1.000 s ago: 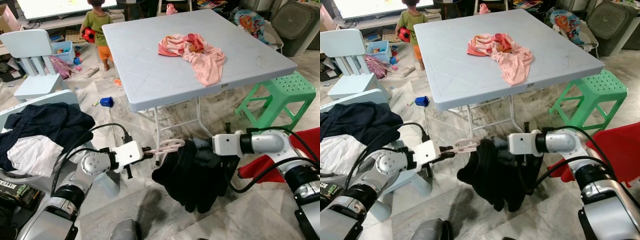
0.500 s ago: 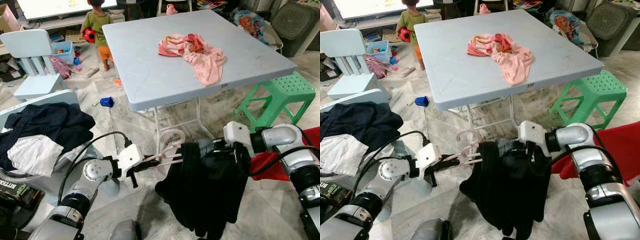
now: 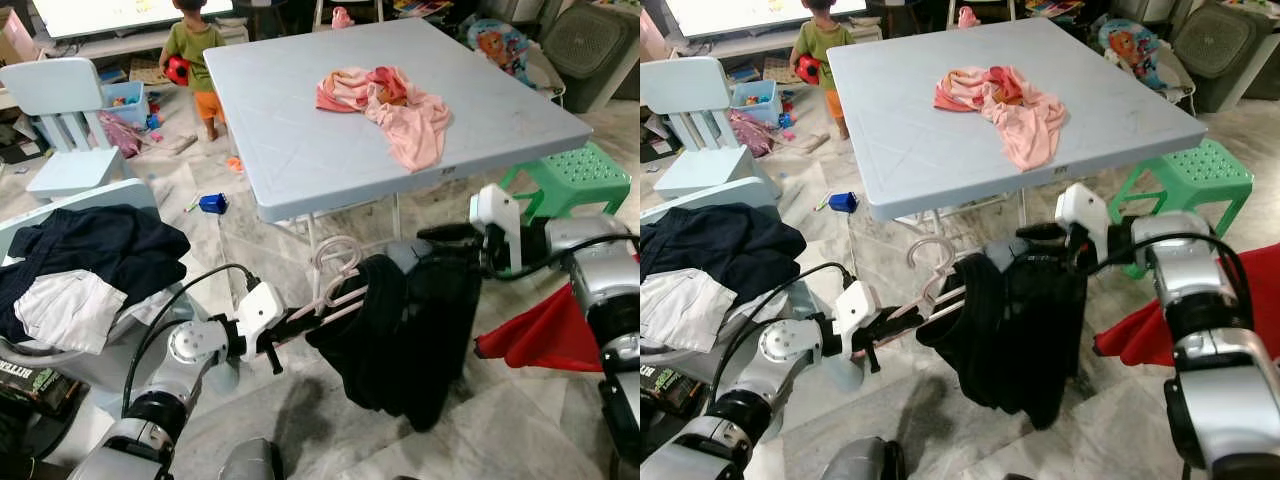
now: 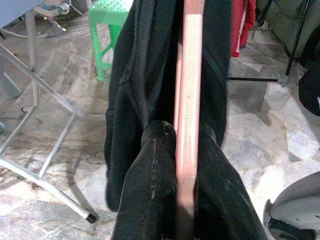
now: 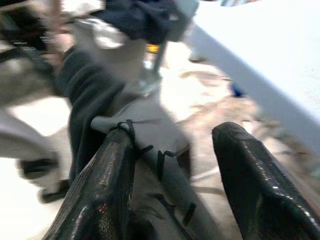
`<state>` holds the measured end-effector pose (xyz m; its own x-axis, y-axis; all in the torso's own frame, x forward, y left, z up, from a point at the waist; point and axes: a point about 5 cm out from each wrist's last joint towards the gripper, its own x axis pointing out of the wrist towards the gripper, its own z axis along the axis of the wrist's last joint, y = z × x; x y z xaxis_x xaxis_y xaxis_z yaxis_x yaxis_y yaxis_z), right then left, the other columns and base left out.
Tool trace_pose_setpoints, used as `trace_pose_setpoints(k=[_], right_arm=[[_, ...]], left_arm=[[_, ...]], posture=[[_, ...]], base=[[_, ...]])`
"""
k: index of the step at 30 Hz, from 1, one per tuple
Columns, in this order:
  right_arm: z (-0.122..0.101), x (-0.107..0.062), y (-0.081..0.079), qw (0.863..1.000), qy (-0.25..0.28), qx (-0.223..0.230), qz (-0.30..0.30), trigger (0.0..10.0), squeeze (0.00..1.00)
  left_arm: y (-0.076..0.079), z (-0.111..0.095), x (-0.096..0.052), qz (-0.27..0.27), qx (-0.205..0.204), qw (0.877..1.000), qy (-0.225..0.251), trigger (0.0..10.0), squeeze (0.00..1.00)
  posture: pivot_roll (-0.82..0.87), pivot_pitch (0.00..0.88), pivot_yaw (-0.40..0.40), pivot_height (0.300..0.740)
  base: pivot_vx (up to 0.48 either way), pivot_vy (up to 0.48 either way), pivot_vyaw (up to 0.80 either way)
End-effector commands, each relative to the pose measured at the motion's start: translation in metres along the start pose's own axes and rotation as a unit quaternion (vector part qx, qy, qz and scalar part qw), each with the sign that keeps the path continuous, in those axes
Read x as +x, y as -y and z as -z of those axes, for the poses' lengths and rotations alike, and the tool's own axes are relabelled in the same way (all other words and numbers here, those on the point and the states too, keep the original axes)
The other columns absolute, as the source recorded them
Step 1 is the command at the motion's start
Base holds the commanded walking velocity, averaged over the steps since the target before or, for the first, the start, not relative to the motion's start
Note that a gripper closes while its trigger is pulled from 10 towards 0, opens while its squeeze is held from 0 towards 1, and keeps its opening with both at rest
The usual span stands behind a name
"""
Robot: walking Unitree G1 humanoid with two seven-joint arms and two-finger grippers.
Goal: Hang hanger
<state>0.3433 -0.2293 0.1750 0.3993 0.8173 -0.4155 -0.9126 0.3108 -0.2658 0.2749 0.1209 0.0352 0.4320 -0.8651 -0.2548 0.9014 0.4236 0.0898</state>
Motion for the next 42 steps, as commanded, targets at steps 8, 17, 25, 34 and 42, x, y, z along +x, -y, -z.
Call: trace_pose_setpoints(k=[8,17,25,34,42], right_arm=[[-0.011,0.000,0.008,0.999,0.019,-0.023,0.025,10.0,1.00],[-0.014,0.009,0.001,0.995,0.035,-0.073,0.055,10.0,1.00],[-0.005,0.008,-0.007,0.985,0.074,-0.065,0.140,10.0,1.00],[0.034,0.012,-0.028,0.980,0.015,0.007,0.199,10.0,1.00],[0.062,0.049,-0.076,0.973,0.007,0.118,0.199,10.0,0.60]], left_arm=[[-0.003,-0.007,0.000,-0.006,0.019,1.000,0.013,0.0,0.00],[-0.012,-0.014,0.011,-0.114,-0.016,0.992,0.046,0.0,0.00],[-0.012,-0.016,0.017,-0.143,-0.054,0.986,0.063,0.0,0.00],[-0.016,-0.023,0.019,-0.147,-0.047,0.986,0.070,0.0,0.00],[-0.012,-0.025,0.020,-0.134,-0.042,0.987,0.075,0.0,0.00]], posture=[[-0.04,0.000,0.012,0.740],[-0.04,0.000,0.013,0.740],[-0.05,0.000,0.033,0.740],[-0.05,0.000,0.027,0.740],[-0.05,0.000,0.043,0.740]], base=[[0.000,0.000,0.00],[0.000,0.000,0.00],[0.000,0.000,0.00],[0.000,0.000,0.00],[0.000,0.000,0.00]])
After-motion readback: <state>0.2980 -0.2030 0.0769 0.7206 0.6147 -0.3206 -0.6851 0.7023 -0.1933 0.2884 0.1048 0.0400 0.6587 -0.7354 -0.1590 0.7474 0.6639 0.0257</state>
